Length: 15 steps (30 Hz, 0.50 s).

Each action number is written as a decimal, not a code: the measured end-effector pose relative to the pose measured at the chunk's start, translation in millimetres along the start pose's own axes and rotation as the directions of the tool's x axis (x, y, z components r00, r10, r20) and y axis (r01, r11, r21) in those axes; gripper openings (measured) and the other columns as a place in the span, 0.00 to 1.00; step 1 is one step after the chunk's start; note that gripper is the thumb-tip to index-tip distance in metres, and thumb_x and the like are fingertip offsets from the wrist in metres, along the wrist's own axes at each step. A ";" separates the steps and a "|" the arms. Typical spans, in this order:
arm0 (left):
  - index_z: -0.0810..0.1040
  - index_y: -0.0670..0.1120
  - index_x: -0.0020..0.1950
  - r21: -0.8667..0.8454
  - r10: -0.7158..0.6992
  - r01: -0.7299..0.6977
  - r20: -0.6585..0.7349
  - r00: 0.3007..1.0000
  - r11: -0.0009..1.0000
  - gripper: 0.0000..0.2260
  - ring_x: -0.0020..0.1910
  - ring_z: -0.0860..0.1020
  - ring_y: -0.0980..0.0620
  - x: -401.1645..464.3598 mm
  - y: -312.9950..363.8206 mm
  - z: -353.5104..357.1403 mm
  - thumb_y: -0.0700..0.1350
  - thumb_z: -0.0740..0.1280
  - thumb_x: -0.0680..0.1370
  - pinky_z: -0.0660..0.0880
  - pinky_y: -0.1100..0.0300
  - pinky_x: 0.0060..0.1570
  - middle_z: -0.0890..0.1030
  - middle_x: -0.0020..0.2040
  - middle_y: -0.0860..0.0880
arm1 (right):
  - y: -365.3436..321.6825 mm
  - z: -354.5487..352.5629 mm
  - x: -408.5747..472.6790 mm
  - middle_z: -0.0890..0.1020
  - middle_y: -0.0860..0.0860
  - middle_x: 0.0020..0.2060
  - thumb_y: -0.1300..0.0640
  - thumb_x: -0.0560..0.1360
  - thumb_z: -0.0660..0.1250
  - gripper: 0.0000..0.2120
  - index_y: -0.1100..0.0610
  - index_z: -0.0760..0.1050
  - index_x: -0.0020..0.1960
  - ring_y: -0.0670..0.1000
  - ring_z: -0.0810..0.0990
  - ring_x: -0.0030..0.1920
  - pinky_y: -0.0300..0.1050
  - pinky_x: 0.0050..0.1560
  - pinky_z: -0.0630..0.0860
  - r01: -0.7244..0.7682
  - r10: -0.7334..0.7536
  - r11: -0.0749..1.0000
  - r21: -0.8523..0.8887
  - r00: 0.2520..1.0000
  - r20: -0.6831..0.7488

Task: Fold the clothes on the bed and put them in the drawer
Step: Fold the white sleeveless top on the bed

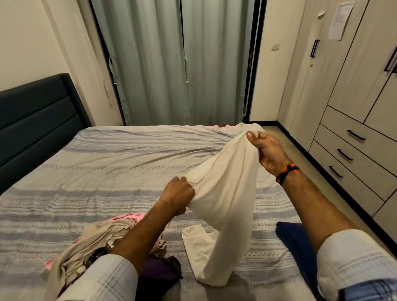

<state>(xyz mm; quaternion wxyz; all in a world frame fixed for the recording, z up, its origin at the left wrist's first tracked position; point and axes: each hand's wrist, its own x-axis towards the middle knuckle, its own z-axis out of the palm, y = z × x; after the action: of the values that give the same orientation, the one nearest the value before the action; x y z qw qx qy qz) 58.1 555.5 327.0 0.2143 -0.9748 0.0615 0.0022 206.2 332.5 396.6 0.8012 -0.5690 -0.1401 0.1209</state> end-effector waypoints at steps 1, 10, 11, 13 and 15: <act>0.80 0.47 0.53 0.018 0.032 -0.031 -0.043 0.999 0.999 0.10 0.54 0.76 0.48 -0.1 -8.8 0.7 0.40 0.70 0.73 0.71 0.53 0.56 0.82 0.52 0.49 | 1.3 -4.7 0.5 0.85 0.51 0.43 0.62 0.79 0.67 0.04 0.60 0.80 0.50 0.48 0.83 0.43 0.42 0.44 0.81 -0.007 0.007 1.000 0.002 1.000 -0.020; 0.80 0.49 0.43 -0.098 0.135 -0.169 -0.284 0.949 0.981 0.08 0.45 0.77 0.48 -10.7 -58.6 2.6 0.38 0.71 0.68 0.77 0.53 0.37 0.78 0.46 0.51 | 11.9 -28.3 3.8 0.84 0.54 0.49 0.60 0.78 0.68 0.07 0.61 0.80 0.54 0.51 0.83 0.46 0.43 0.44 0.81 -0.052 0.052 0.999 -0.005 0.995 -0.081; 0.81 0.49 0.42 -0.145 0.086 -0.139 -0.322 0.943 0.980 0.08 0.43 0.78 0.48 -11.5 -61.7 4.9 0.39 0.74 0.67 0.77 0.55 0.34 0.78 0.46 0.50 | 12.3 -28.8 3.7 0.84 0.54 0.49 0.60 0.78 0.68 0.07 0.61 0.80 0.54 0.51 0.83 0.46 0.43 0.44 0.81 -0.053 0.051 0.998 -0.022 0.995 -0.089; 0.82 0.49 0.44 -0.245 -0.031 -0.061 -0.353 0.935 0.968 0.09 0.40 0.78 0.48 -12.6 -66.5 7.5 0.43 0.77 0.66 0.76 0.56 0.31 0.78 0.47 0.49 | 14.6 -32.0 3.9 0.84 0.54 0.49 0.60 0.78 0.68 0.06 0.59 0.80 0.53 0.51 0.83 0.47 0.43 0.44 0.82 -0.056 0.049 0.997 -0.058 0.993 -0.106; 0.82 0.49 0.43 -0.315 -0.112 -0.011 -0.370 0.922 0.949 0.11 0.37 0.79 0.47 -13.6 -71.1 8.1 0.43 0.79 0.64 0.73 0.60 0.30 0.79 0.46 0.49 | 16.4 -34.9 3.3 0.84 0.53 0.48 0.60 0.78 0.68 0.05 0.59 0.80 0.51 0.50 0.83 0.46 0.43 0.45 0.82 -0.065 0.057 0.996 -0.067 0.992 -0.113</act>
<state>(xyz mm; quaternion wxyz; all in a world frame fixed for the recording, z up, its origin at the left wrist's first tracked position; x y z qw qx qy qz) 53.4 624.6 349.8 0.0416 -0.9791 0.0757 -0.1842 221.4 308.4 370.5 0.7832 -0.6067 -0.0820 0.1086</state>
